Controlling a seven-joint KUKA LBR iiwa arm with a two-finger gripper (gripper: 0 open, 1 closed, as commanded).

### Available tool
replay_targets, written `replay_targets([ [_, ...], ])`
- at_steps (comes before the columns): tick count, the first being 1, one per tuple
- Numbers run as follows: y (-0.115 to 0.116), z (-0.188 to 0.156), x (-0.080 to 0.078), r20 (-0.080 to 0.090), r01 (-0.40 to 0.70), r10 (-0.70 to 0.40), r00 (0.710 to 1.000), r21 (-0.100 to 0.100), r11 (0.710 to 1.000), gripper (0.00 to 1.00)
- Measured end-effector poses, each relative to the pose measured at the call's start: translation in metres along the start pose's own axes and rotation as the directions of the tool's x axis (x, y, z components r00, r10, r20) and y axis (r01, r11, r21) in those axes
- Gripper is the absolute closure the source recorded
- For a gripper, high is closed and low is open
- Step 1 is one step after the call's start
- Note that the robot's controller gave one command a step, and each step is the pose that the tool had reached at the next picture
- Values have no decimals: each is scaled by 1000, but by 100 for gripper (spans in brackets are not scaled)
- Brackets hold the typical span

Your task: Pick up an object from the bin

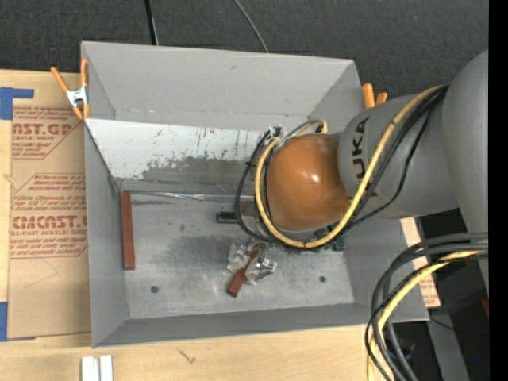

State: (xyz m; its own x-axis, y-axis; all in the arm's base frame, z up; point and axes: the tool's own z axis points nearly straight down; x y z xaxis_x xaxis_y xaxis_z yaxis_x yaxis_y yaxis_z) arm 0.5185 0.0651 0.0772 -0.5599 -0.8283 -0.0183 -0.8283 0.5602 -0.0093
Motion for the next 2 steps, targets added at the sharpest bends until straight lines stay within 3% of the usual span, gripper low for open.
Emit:
replay_targets([
  [1,-33,-138,16,-15,-79,79,997,-7,997,100],
  [2,-33,-138,16,-16,-79,79,997,-8,997,100],
])
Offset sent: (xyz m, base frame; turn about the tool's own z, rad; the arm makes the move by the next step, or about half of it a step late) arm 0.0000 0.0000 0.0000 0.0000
